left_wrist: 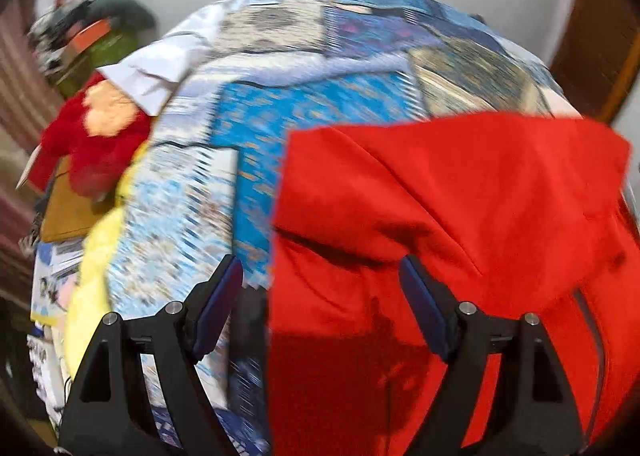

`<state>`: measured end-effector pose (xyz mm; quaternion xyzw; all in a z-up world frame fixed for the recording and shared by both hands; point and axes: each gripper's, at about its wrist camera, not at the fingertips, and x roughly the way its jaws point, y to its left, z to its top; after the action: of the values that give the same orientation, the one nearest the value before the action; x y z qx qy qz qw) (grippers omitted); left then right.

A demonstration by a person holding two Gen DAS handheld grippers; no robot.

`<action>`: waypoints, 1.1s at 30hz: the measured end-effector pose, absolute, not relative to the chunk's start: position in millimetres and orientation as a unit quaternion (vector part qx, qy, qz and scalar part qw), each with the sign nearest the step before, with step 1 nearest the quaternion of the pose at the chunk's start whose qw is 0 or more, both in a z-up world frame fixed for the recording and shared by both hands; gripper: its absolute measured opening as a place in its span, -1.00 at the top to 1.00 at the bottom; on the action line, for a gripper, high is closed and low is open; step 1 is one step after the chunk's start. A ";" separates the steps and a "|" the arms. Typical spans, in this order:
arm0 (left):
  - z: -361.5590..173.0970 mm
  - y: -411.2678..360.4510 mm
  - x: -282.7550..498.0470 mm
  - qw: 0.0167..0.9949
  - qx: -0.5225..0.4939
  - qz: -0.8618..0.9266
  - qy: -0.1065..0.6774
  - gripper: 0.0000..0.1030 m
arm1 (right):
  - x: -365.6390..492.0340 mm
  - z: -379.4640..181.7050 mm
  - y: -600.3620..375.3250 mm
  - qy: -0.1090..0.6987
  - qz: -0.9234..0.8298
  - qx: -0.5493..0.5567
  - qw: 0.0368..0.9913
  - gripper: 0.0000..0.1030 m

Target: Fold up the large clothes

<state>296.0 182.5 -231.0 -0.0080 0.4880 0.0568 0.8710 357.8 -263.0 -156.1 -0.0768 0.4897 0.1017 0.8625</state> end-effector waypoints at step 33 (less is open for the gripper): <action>-248.6 208.6 337.8 0.865 -0.033 0.045 0.499 -0.75 | 416.1 -180.3 -304.7 0.460 0.076 -0.052 0.883 -0.76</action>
<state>337.8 208.6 -248.6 -0.0326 0.4988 0.0454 0.8649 416.1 -304.7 -180.3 -0.0515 0.4601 0.0763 0.8831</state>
